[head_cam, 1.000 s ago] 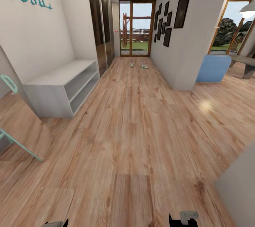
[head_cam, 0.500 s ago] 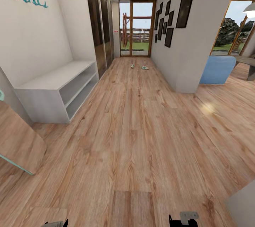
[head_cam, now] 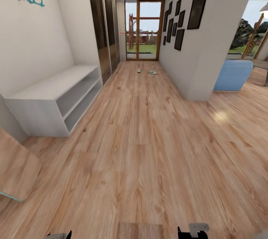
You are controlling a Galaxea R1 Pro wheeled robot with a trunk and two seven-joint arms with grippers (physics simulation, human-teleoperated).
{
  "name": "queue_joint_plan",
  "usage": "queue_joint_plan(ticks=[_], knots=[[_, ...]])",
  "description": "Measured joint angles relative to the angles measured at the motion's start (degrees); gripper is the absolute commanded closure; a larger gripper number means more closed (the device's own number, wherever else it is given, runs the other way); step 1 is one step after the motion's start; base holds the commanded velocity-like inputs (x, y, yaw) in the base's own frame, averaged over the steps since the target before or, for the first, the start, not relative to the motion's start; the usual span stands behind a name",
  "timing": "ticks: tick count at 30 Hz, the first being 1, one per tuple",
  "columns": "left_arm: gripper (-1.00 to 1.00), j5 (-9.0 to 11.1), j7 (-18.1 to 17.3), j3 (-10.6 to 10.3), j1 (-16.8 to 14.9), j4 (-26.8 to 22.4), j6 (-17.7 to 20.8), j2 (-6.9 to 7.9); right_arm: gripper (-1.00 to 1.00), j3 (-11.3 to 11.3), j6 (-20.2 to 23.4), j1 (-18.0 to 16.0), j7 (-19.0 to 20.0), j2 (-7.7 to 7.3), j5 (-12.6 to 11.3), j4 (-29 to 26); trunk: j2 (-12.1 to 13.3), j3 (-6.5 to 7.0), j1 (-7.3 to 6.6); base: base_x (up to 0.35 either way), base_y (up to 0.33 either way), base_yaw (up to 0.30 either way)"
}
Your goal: Pick up the two gym shoes and the two sandals from the corridor floor and place them onto the hallstand (shoe rack) in the corridor, making sure they are on the rack and not on the floor. Arrange them so the two gym shoes are next to each other and the two sandals are next to each other.
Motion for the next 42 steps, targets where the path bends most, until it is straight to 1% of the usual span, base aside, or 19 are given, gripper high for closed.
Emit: queue_joint_plan(ticks=[42], knots=[[-1.0, 0.1, 0.0, 0.0, 0.0, 0.1, 0.1, 0.09, -1.0, 0.0, 0.0, 0.0, 0.0, 0.01, 0.0, 0.0, 0.0, 0.0, 0.0, 0.338, 0.0, 0.0]])
